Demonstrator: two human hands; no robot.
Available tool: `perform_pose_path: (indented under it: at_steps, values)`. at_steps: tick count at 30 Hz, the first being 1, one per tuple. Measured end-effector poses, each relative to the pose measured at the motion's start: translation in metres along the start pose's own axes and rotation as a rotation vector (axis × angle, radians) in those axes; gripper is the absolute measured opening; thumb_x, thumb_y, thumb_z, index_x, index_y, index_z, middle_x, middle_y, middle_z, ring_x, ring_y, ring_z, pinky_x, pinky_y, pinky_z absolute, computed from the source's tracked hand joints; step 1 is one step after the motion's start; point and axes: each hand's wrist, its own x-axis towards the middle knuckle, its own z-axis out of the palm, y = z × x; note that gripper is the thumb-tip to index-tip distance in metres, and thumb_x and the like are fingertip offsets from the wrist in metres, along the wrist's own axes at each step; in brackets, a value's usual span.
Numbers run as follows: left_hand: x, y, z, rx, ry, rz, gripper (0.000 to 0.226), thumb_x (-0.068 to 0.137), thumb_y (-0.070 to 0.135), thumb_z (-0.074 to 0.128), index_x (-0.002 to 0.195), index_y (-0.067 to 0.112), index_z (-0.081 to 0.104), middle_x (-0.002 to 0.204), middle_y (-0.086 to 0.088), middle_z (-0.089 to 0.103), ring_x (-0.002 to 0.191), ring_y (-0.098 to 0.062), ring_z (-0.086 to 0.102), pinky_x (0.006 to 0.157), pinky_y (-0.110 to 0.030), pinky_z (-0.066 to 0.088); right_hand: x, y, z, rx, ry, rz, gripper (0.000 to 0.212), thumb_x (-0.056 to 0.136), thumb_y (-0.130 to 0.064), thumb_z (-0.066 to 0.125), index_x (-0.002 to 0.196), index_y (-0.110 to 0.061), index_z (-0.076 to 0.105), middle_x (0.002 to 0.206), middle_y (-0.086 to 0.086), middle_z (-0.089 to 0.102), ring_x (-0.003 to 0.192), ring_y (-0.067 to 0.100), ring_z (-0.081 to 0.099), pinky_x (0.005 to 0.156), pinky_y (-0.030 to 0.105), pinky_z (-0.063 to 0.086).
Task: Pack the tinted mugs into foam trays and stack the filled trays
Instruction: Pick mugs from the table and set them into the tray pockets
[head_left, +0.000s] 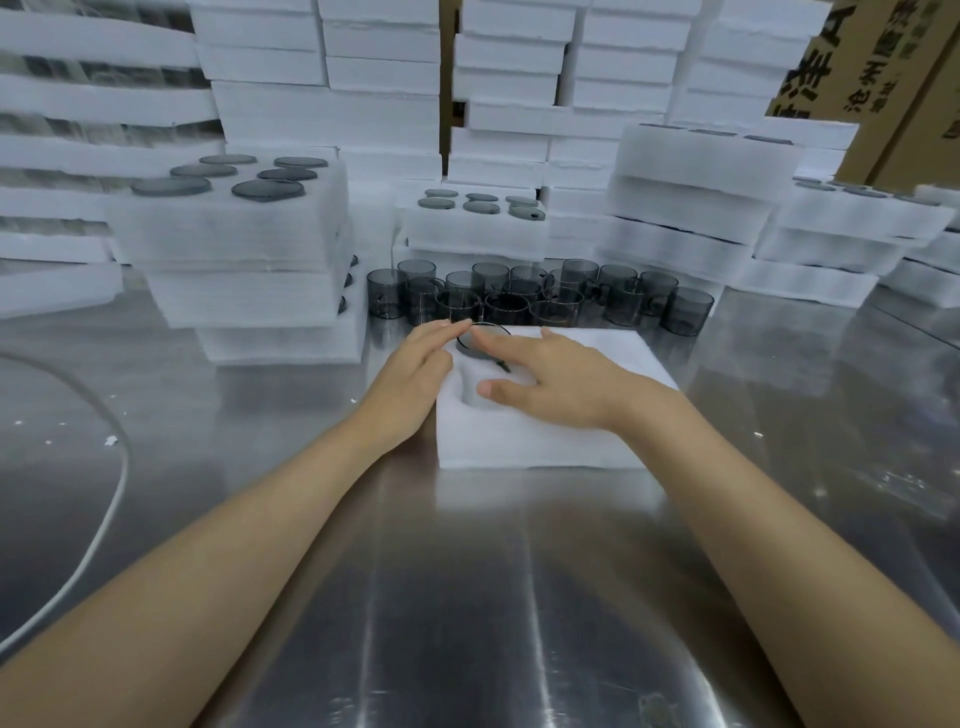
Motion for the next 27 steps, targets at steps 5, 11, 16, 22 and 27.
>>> perform_pose_path:
  at_steps: [5,11,16,22,27]
  values:
    - [0.000,0.005,-0.001,0.053,0.024,0.022,0.044,0.097,0.000,0.035,0.134,0.014,0.055,0.141,0.002,0.045,0.124,0.000,0.040,0.096,0.003,0.023,0.001,-0.001,0.001,-0.051,0.004,0.015,0.059,0.097,-0.051,0.040,0.151,-0.038,0.021,0.153,-0.018,0.033,0.139,0.014,0.036,0.118,0.040,0.009]
    - [-0.001,0.008,-0.001,0.068,0.031,0.015,0.047,0.096,-0.003,0.035,0.137,0.011,0.053,0.139,0.000,0.045,0.121,0.000,0.041,0.093,0.004,0.024,0.014,0.008,-0.008,0.313,0.289,0.062,0.030,0.094,-0.030,0.056,0.123,-0.027,0.065,0.115,-0.011,0.070,0.111,0.006,0.062,0.101,0.034,0.046]
    - [-0.001,0.008,-0.002,0.066,0.030,0.001,0.046,0.096,-0.003,0.037,0.136,0.012,0.054,0.136,0.004,0.046,0.109,0.023,0.041,0.087,0.005,0.024,0.025,0.041,-0.014,0.067,0.635,0.429,0.039,0.092,-0.006,0.041,0.117,-0.020,0.067,0.121,0.005,0.065,0.120,0.026,0.050,0.094,0.041,0.046]
    - [-0.003,0.007,0.000,0.060,0.003,-0.026,0.048,0.098,-0.003,0.035,0.141,0.014,0.048,0.136,0.005,0.041,0.100,0.033,0.036,0.082,0.008,0.023,0.030,0.046,-0.006,0.006,0.294,0.481,0.035,0.098,-0.028,0.034,0.126,-0.021,0.055,0.131,0.005,0.055,0.120,0.030,0.048,0.101,0.043,0.034]
    - [-0.006,0.012,0.000,0.091,-0.026,-0.038,0.049,0.100,0.001,0.032,0.146,0.014,0.040,0.140,0.006,0.036,0.111,0.016,0.038,0.086,0.007,0.021,0.032,0.045,-0.006,-0.053,0.231,0.478,0.040,0.099,-0.038,0.032,0.129,-0.023,0.056,0.135,0.006,0.050,0.125,0.033,0.043,0.104,0.047,0.029]
